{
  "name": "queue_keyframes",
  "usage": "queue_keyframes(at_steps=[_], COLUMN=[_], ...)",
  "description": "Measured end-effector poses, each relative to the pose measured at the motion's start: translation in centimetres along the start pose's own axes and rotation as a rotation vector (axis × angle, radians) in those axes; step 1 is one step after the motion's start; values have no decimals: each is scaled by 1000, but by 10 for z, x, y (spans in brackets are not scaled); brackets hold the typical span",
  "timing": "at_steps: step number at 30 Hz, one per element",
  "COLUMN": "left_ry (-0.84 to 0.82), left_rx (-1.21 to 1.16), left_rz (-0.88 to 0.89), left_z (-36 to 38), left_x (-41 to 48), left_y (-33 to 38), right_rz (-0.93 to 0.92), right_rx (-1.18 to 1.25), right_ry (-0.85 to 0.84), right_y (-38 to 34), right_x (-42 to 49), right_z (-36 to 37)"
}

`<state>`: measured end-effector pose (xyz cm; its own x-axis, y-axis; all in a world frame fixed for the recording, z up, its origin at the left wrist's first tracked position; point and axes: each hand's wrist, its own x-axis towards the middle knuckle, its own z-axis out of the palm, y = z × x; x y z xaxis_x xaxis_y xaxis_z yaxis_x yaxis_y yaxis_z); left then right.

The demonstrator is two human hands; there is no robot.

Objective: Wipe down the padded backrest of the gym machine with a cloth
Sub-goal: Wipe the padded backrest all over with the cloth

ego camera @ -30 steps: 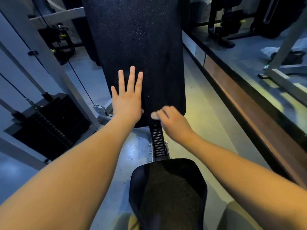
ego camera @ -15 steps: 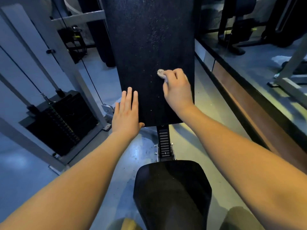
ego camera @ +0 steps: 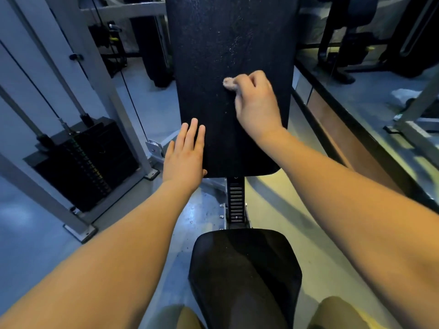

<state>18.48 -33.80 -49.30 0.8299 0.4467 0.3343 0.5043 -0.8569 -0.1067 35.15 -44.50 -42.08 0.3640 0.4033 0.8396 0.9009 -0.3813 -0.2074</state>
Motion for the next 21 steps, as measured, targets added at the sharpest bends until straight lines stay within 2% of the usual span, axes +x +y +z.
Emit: queue_keyframes(at_steps=[3,6,8,10,13,15,17,21], left_ry=[2,6,4,-2,1,8,18,32], left_rx=[-4,7,11,6,-4,9,31,29], left_rz=[12,16,9,8,9,12,25,66], left_z=[1,1,0,-2,-2,0,3,7], left_x=[0,-2,-2,-3,-3,-2,0,0], left_y=[-3,-6,-7,-5,-6,-7,-9,-18], right_rz=[-97,-282,-343,-333,-189,-71,-35,-230], right_rx=[27,17,-12,10,22,-23,-41,60], right_ry=[-138,-455,-580,-507,-179,-55,-48,-184], right_y=[-7,-8,-6,-5,-6,-10,-17,-18], right_x=[-41,-116,-129,-102,-27,10,13,-49], right_z=[25,32,23,12,-2,-3,9,34])
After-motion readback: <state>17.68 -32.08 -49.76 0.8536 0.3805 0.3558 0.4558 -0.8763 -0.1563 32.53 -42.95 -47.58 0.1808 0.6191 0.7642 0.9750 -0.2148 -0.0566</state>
